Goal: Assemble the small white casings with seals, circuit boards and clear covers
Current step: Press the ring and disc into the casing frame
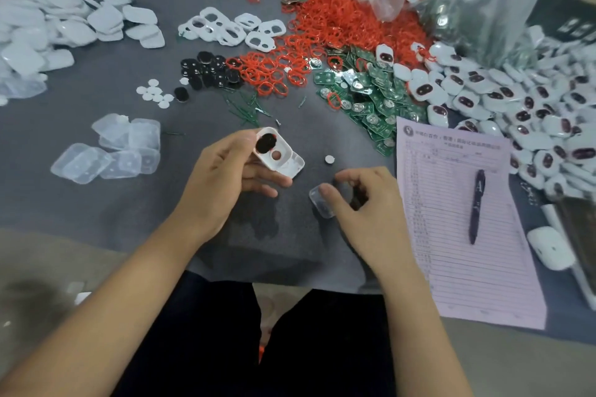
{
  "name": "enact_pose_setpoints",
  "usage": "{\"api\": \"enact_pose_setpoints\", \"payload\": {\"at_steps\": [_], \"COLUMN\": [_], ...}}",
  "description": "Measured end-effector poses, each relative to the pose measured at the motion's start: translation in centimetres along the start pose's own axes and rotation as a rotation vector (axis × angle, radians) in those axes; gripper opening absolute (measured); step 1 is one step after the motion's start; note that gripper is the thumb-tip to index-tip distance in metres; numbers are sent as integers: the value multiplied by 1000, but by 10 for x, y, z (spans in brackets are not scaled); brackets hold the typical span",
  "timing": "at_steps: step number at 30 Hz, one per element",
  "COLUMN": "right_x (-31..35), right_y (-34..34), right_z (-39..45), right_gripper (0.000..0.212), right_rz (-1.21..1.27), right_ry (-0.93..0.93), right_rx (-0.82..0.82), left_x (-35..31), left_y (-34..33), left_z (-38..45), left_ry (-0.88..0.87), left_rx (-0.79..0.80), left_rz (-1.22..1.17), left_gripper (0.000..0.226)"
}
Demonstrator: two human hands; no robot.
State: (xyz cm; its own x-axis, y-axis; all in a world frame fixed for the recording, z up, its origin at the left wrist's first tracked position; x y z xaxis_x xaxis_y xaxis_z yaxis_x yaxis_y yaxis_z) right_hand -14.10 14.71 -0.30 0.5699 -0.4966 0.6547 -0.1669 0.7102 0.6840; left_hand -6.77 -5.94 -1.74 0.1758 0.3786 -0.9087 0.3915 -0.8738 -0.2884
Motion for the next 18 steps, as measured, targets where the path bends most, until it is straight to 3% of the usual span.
{"api": "enact_pose_setpoints", "payload": {"at_steps": [2, 6, 11, 13, 15, 18], "right_x": [-2, 1, -3, -3, 1, 7], "right_y": [1, -3, -6, -9, -12, -15], "right_z": [-5, 0, 19, 28, 34, 38], "right_gripper": [18, 17, 24, 29, 22, 5], "right_rz": [-17, -58, 52, -51, -182, -184], "right_ry": [31, 90, -42, -98, -123, -127], "right_rx": [86, 108, -47, -41, -12, -6], "left_x": [0, -3, -3, -4, -4, -5], "left_y": [0, -1, -1, -2, -3, -3], "left_z": [-1, -5, -8, -7, -7, -8], "left_ry": [4, -34, -40, -33, -27, -48], "left_rx": [1, -32, -77, -73, -70, -76], "left_rz": [-4, 60, 105, 103, 101, 123], "left_gripper": [33, 23, 17, 15, 13, 11]}}
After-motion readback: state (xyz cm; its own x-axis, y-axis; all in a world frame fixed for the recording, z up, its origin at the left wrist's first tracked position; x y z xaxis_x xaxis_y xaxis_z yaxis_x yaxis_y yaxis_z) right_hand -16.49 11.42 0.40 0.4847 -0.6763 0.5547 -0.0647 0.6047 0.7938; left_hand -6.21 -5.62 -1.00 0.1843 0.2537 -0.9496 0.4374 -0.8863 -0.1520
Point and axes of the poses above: each hand's wrist, its own z-axis towards the middle knuckle, its own y-axis out of the back of the hand, x = y × z, the point moved 5 cm from there along z, towards the middle knuckle, and after that the axes turned 13 degrees about y, right-handed, at the moved point
